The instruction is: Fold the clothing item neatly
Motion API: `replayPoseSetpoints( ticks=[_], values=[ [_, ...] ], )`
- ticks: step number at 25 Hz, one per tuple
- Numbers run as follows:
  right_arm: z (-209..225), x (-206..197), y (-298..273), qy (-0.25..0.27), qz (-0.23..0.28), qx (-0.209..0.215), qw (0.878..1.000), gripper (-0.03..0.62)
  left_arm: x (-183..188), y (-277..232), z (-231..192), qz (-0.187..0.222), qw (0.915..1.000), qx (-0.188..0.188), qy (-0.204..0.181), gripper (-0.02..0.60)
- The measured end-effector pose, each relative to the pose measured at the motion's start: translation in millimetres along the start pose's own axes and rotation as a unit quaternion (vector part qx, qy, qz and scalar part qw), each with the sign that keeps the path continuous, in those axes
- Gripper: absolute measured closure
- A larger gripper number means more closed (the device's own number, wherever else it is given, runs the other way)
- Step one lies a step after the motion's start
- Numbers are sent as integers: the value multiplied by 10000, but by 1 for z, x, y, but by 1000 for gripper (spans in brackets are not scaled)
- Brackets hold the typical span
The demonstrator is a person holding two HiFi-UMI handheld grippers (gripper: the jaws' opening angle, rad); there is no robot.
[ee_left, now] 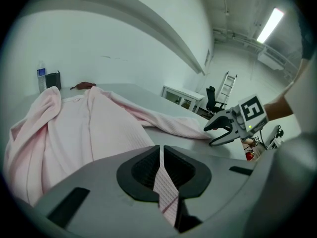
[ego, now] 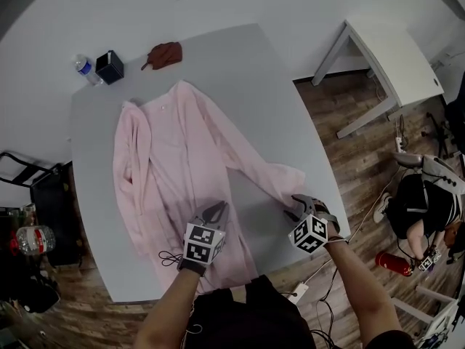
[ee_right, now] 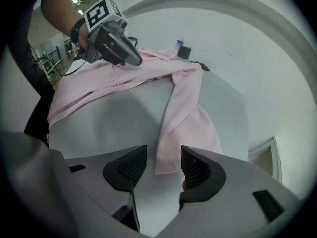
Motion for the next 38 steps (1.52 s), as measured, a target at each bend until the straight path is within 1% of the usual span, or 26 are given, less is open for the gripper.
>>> replayPoseSetpoints(
  ticks=[3,4,5,6,7,8,9,10,11,13,14,16,18,19,20,21,22,24,26,27,28,29,31,35,36,38],
  values=[
    [5,-1,-3,-330,-86,208,9992,408,-8,10,7,25,10000,-6,28,552],
    [8,-3,-3,-506,-130,252,9983,533,-12,14,11,27,10000,-20,10,553],
    [11,-6,-3,-701,-159,346,9968,567,-16,18,17,17,10000,-43,-32,553],
    [12,-6,-2,-944,-138,541,9940,571,-22,23,24,-5,9999,-75,-86,553],
    [12,-4,2,-1263,-39,835,9885,572,-29,27,30,-36,9998,-104,-141,554],
    [12,1,8,-1666,144,1215,9784,572,-36,33,37,-66,9997,-115,-182,554],
    [11,8,16,-2154,402,1686,9610,572,-42,38,42,-76,9997,-89,-197,554],
    [12,16,28,-2711,726,2229,9336,572,-48,45,45,-58,9998,-20,-183,554],
    [16,26,42,-3280,1101,2788,8959,572,-53,52,47,-24,9999,79,-142,554],
    [33,45,74,-4187,1877,3707,8075,572,-64,62,49,-10,9997,240,-18,557],
    [45,53,90,-4483,2224,4037,7659,572,-71,63,50,-60,9996,271,47,557],
    [67,63,117,-4838,2787,4546,6939,572,-85,58,55,-213,9993,256,180,557],
    [85,72,141,-4989,3247,4929,6346,572,-95,48,60,-332,9988,210,285,557],
    [91,78,151,-5021,3437,5066,6108,572,-98,42,63,-372,9986,174,323,557],
    [96,85,160,-5029,3586,5162,5933,572,-99,36,66,-404,9985,121,348,557],
    [99,92,168,-5012,3688,5227,5828,572,-100,29,71,-430,9984,56,363,557],
    [100,99,176,-4965,3747,5281,5781,572,-100,22,76,-443,9983,-15,378,557],
    [100,112,188,-4799,3778,5394,5796,572,-99,10,86,-424,9981,-141,418,557],
    [102,121,196,-4608,3739,5459,5915,572,-93,2,94,-354,9981,-251,442,557],
    [104,125,199,-4514,3699,5461,6010,572,-90,1,98,-314,9980,-322,447,557],
    [104,129,201,-4400,3648,5445,6139,572,-86,-1,101,-276,9978,-411,449,557],
    [104,135,203,-4246,3582,5419,6307,572,-84,-1,106,-241,9974,-515,449,557],
    [99,150,205,-3839,3382,5372,6705,572,-81,-2,111,-177,9966,-674,428,557],
    [73,195,205,-2875,2755,5253,7520,572,-76,20,110,-1,9975,-631,326,557],
    [64,206,205,-2615,2590,5210,7701,572,-73,31,109,67,9978,-611,231,557],
    [45,226,201,-2117,2273,5121,8008,572,-66,53,103,234,9984,-511,-4,557]
  ],
)
Point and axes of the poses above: the fingertips, and each gripper's own axes: y backward along the fingers, z to its right, x out of its top, the point moved 2 cm from there along y, backward along the fingers, and after that the axes turned 10 degrees about -z, right-handed, at the moved point
